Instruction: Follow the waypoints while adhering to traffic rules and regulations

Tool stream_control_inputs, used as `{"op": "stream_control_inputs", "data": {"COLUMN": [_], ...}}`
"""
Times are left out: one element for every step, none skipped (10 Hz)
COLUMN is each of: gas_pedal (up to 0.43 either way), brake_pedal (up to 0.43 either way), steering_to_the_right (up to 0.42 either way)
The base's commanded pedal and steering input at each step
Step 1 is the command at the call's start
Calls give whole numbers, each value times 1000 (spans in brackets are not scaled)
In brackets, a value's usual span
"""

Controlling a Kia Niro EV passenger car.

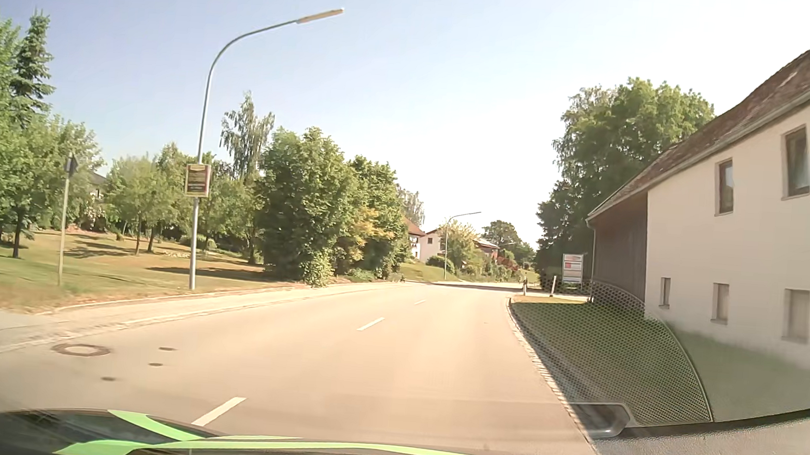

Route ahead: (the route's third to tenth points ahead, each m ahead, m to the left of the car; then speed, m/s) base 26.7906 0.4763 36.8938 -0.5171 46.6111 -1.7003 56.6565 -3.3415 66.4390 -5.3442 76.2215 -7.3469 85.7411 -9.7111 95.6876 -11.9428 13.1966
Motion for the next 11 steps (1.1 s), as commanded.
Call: {"op": "stream_control_inputs", "data": {"gas_pedal": [177, 177, 169, 138, 130, 130, 130, 138, 150, 169, 169], "brake_pedal": [0, 0, 0, 0, 0, 0, 0, 0, 0, 0, 0], "steering_to_the_right": [14, 16, 20, 22, 22, 21, 20, 20, 20, 20, 20]}}
